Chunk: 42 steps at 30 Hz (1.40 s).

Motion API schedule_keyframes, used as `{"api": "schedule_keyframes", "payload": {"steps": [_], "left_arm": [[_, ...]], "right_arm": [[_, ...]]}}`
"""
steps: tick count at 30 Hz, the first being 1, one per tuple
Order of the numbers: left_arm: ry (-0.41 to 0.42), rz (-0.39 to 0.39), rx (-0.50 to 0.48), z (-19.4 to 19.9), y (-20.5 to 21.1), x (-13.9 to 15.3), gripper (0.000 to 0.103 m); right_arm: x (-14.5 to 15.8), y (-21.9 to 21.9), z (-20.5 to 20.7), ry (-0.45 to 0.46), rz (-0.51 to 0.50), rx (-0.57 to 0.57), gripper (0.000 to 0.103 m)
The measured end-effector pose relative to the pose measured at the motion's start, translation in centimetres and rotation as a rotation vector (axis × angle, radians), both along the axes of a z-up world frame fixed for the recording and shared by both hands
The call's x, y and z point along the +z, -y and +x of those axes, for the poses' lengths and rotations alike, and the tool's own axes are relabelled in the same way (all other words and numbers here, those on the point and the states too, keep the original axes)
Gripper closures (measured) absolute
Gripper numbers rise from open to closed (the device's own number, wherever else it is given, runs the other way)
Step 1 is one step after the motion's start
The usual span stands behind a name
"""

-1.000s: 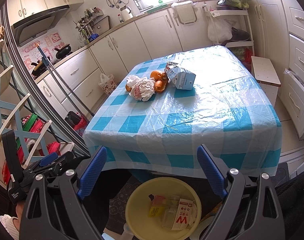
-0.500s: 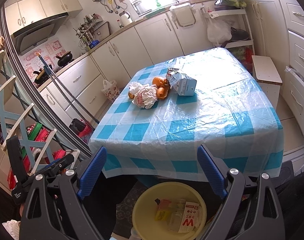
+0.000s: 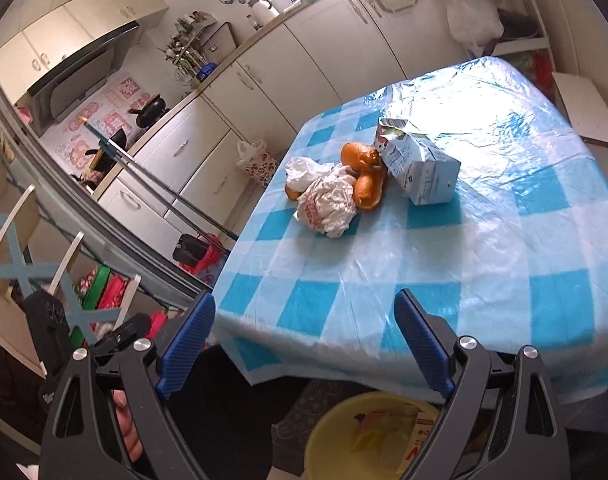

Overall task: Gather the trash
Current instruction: 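Grasp the crumpled white tissue with the left gripper while the right approaches the orange peel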

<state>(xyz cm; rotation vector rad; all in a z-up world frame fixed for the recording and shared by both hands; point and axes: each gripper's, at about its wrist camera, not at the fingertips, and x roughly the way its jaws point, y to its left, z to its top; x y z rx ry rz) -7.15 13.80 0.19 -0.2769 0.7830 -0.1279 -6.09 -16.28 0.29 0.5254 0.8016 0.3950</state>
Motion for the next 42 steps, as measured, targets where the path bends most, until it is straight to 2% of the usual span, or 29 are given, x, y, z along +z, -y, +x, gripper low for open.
{"api": "schedule_keyframes", "payload": {"steps": [4,7,14,16,23,27,33,36,38,41,42], "left_arm": [[0.005,0.045,-0.016,2.2,0.6,0.2,0.008],[-0.001,0.059,-0.026,3.9,0.8,0.2,0.008],[-0.022,0.079,-0.078,8.1,2.7,-0.7,0.008],[-0.043,0.043,-0.091,9.7,3.2,-1.0,0.008],[-0.139,-0.171,-0.052,16.4,4.9,-2.8,0.008],[-0.211,-0.252,-0.017,20.4,6.2,-4.7,0.008],[-0.315,-0.337,0.039,25.0,7.7,-7.3,0.008],[-0.339,-0.354,0.055,26.2,8.3,-7.8,0.009],[-0.348,-0.349,0.051,26.7,8.9,-7.9,0.022],[-0.384,-0.340,0.041,27.5,9.9,-8.5,0.061],[-0.400,-0.342,0.028,27.6,10.0,-8.8,0.078]], "right_arm": [[-0.6,-0.3,3.5,-0.041,0.004,0.012,0.034],[-1.2,-0.7,6.0,-0.066,-0.006,0.010,0.040],[-2.6,-0.1,10.3,-0.106,-0.055,-0.067,0.047],[-3.2,0.1,11.0,-0.120,-0.077,-0.074,0.048],[-4.3,-0.1,12.2,-0.133,-0.148,-0.014,0.053],[-4.4,-0.1,12.5,-0.122,-0.161,0.007,0.062],[-4.5,-1.1,12.8,-0.122,-0.168,0.055,0.074],[-4.5,-0.7,12.7,-0.130,-0.151,0.053,0.079],[-4.5,-0.4,12.5,-0.131,-0.147,0.052,0.082],[-4.4,-0.1,12.0,-0.129,-0.149,0.057,0.084],[-4.5,0.0,11.9,-0.129,-0.147,0.059,0.085]]}}
